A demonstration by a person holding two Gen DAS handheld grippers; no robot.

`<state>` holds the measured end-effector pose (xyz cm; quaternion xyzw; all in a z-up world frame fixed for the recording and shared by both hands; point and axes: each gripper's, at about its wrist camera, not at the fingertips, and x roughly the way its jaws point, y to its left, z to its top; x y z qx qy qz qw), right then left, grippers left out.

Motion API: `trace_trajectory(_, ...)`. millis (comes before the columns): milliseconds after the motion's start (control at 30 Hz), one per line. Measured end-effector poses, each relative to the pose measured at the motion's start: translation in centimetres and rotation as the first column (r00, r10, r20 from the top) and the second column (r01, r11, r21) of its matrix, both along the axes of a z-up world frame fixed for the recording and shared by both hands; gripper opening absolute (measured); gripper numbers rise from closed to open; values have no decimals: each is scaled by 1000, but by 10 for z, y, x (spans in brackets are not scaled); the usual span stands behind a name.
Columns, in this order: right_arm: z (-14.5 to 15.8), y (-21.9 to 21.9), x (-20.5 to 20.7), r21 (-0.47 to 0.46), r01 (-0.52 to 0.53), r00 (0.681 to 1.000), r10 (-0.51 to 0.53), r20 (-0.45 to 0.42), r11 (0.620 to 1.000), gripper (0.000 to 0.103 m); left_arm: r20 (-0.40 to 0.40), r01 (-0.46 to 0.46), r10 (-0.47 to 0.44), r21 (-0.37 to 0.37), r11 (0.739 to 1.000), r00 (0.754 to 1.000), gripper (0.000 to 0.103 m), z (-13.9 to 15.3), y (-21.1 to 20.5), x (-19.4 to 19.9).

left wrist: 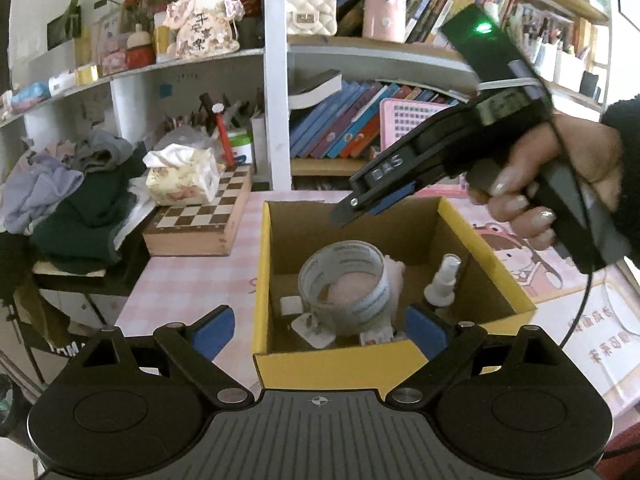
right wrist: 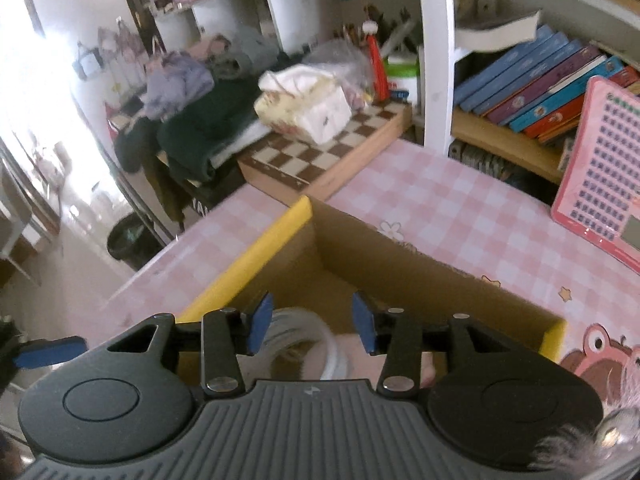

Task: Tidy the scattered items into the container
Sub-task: 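Withdraw both open tools up and away from the yellow box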

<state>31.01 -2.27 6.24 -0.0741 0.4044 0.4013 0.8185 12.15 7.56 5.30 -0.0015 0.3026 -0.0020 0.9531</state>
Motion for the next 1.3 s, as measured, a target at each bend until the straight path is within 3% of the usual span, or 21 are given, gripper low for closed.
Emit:
trace_trajectory(233, 25, -42, -59, 57, 92, 994, -96, 57, 994, 47, 35, 56, -57, 6, 998, 998, 95, 11, -5, -31)
trace_trajectory(400, 27, -78, -103, 66, 196, 975, -202, 96, 978, 48, 36, 86, -86, -6, 996, 996, 95, 10, -6, -49)
trace_trajectory(933, -30, -141, -218, 19, 464, 882, -463, 84, 886, 48, -39, 155, -156, -30, 987, 987, 95, -13, -29, -86)
trace_trajectory(1033, -44, -140, -232, -8, 477, 878, -476, 54, 879, 48, -64, 153, -154, -19, 988, 986, 95, -20, -32, -92)
trace_trajectory(1300, -58, -129, -269, -43, 490, 870, -485, 93, 871, 57, -126, 142, -146, -42, 989, 981, 95, -33, -37, -106)
